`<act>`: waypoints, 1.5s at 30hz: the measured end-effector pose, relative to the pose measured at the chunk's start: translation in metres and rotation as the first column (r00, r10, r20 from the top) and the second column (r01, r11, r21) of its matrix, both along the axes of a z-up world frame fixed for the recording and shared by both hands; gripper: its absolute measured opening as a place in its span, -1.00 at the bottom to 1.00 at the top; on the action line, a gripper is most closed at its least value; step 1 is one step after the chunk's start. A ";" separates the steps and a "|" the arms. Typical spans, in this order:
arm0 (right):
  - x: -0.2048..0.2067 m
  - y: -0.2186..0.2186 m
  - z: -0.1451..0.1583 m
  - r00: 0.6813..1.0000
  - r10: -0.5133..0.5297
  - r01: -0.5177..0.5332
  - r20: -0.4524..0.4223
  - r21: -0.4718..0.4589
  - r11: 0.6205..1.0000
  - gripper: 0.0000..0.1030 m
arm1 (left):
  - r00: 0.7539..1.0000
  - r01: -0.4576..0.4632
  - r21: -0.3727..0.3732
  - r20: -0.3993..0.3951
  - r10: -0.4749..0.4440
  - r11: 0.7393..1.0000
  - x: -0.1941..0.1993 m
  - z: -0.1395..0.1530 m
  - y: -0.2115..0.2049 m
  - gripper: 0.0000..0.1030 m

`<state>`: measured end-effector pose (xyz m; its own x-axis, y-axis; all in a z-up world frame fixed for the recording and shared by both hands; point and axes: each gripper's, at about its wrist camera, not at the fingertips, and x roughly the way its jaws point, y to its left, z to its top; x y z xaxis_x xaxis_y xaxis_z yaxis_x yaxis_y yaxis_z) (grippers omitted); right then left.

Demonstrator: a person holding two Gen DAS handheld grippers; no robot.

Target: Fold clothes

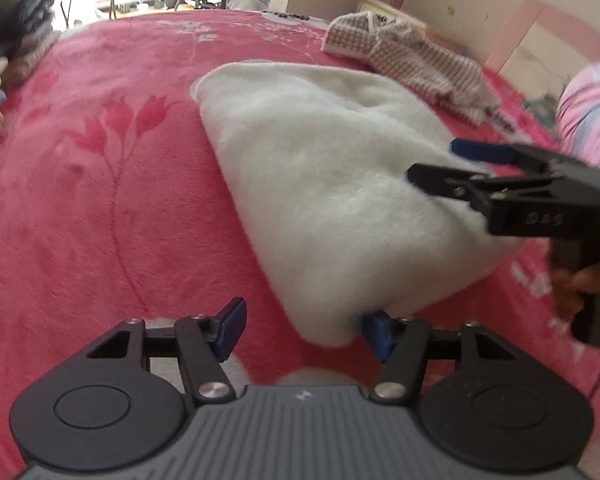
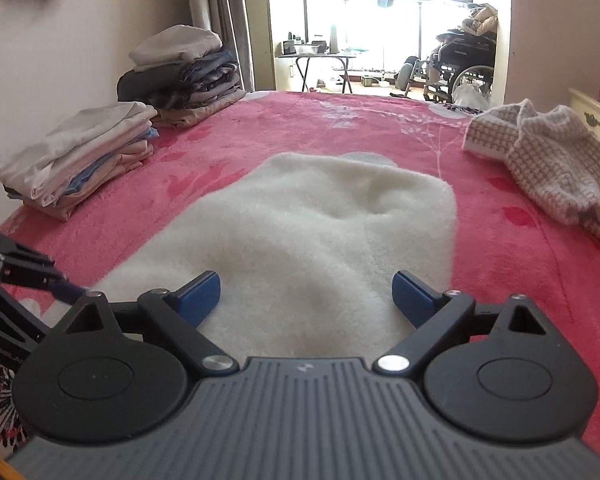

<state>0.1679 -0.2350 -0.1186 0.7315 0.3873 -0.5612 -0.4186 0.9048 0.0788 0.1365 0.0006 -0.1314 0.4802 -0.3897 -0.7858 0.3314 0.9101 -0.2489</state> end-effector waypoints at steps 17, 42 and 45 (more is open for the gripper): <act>0.015 0.001 -0.012 0.999 0.016 -0.014 -0.049 0.037 0.999 0.87 | 0.988 -0.139 -0.009 0.066 0.139 0.990 -0.006 -0.011 0.012 0.29; 0.011 -0.001 -0.022 1.000 -0.007 0.006 0.011 0.067 0.998 0.96 | 0.933 -0.360 0.043 0.020 0.360 0.932 0.014 0.067 0.122 0.60; 0.009 -0.001 -0.023 1.000 -0.013 0.011 0.021 0.074 0.997 0.96 | 0.898 -0.439 0.005 0.030 0.439 0.898 0.035 0.075 0.128 0.58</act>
<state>0.1771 -0.2360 -0.1413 0.7481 0.4180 -0.5154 -0.4099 0.9019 0.1363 0.1712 0.1283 -0.0565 0.6219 -0.1255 -0.7730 -0.0960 0.9674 -0.2343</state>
